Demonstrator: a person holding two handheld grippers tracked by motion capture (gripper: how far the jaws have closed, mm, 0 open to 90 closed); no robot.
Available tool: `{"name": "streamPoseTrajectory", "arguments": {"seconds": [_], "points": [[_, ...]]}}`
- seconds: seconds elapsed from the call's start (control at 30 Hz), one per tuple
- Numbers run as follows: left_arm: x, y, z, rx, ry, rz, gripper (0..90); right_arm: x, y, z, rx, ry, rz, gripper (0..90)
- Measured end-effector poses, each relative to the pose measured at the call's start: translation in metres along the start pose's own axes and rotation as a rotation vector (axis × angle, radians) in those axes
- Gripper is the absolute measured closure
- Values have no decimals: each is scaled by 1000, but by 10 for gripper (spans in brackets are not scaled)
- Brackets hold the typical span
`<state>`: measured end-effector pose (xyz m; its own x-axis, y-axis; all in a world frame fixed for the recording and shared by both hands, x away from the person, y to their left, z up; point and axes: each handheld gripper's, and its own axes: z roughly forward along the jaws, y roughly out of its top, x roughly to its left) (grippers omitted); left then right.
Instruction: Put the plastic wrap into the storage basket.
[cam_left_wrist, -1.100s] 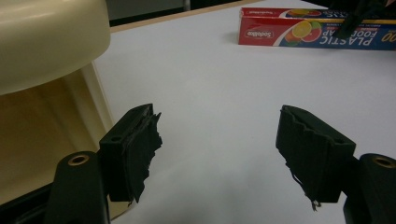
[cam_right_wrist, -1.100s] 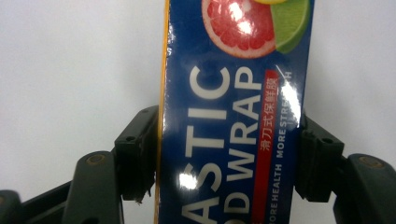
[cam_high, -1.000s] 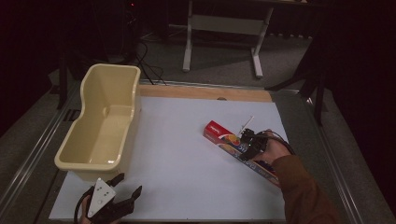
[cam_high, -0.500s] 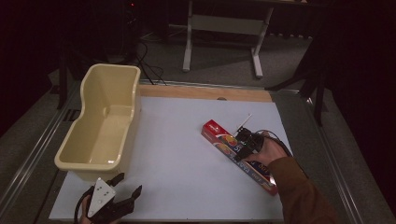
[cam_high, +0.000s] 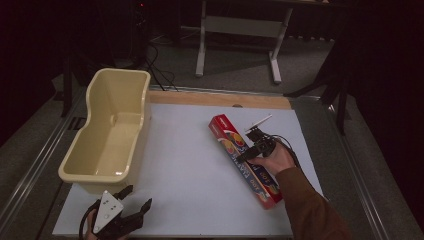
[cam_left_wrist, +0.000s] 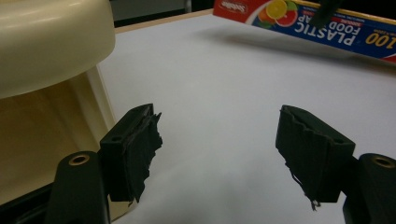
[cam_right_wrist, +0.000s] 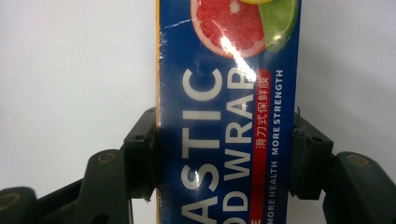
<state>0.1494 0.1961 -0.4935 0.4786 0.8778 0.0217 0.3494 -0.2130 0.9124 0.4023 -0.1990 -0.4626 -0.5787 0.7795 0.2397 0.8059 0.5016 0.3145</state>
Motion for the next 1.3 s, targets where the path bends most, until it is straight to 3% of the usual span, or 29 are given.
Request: {"name": "streamPoseTrajectory", "arguments": {"seconds": [0.13, 0.53, 0.6, 0.67, 0.87, 1.03, 1.17, 1.3], "points": [[0, 0, 0, -2, 1, -2, 293, 12, 9, -3, -61, 28, 49, 396], [0, 1, -1, -8, -1, -3, 293, 29, 24, 4, -151, 117, 161, 397], [0, 1, -1, -9, -1, -4, 293, 32, 28, 6, -185, 162, 205, 398], [0, 1, -1, -10, 0, -4, 293, 33, 29, 7, -195, 179, 218, 399], [0, 1, -2, -15, -1, -6, 293, 37, 35, 11, -238, 305, 294, 399], [1, 1, -2, -18, 0, -6, 293, 43, 40, 13, -281, 352, 329, 399], [1, 1, -3, -19, 0, -7, 293, 46, 43, 15, -303, 446, 354, 399], [1, 1, -3, -20, 0, -7, 293, 52, 48, 14, -331, 458, 367, 399]]}}
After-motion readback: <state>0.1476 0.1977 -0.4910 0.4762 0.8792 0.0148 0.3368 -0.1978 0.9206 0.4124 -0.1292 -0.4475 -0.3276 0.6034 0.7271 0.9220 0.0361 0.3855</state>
